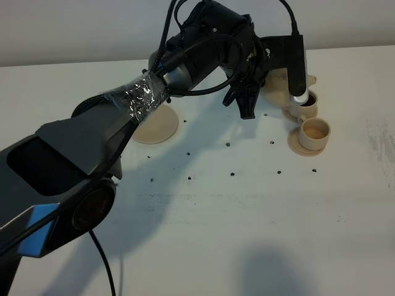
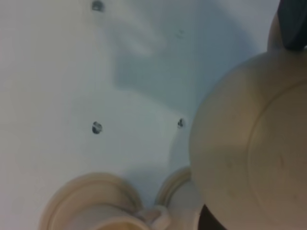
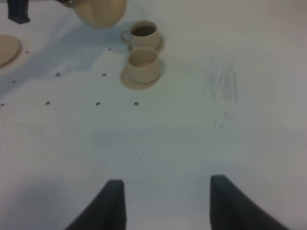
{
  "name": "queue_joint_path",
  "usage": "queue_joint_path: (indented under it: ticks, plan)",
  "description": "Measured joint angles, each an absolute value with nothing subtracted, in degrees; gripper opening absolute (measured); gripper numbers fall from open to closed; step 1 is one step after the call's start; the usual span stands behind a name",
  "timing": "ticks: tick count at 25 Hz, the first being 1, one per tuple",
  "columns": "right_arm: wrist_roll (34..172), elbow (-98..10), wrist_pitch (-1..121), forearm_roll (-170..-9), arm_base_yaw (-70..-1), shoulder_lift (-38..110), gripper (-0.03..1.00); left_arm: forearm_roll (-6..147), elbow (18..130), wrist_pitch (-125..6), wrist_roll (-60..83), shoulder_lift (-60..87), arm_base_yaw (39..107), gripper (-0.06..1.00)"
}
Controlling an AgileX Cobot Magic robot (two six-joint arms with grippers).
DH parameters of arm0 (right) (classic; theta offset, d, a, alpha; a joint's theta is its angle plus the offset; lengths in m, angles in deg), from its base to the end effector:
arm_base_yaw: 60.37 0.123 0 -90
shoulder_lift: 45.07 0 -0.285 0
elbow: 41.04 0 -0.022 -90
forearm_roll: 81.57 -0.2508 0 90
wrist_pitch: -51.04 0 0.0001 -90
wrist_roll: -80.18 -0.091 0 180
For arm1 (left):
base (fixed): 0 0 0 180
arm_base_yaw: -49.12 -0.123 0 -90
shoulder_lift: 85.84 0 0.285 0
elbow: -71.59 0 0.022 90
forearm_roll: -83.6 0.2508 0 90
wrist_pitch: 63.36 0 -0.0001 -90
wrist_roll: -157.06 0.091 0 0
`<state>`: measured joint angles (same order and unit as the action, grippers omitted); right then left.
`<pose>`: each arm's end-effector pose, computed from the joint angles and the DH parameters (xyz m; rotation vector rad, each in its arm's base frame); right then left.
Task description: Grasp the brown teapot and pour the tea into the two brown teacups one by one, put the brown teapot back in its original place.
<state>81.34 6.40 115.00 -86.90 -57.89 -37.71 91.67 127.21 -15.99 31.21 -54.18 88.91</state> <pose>-0.0112 0.0071 0.2785 -0.0747 2.0702 0.1258 0.4305 -0.3463 0.2135 1.8414 1.6219 0.2798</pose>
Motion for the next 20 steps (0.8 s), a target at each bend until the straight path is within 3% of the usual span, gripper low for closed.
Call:
queue_joint_path:
  ticks: [20]
  plan:
    - [81.3,6.4,115.0,-86.9,-57.9,-37.7,0.40,89.2,127.1,-18.8,46.8,-56.3,89.1,0.09]
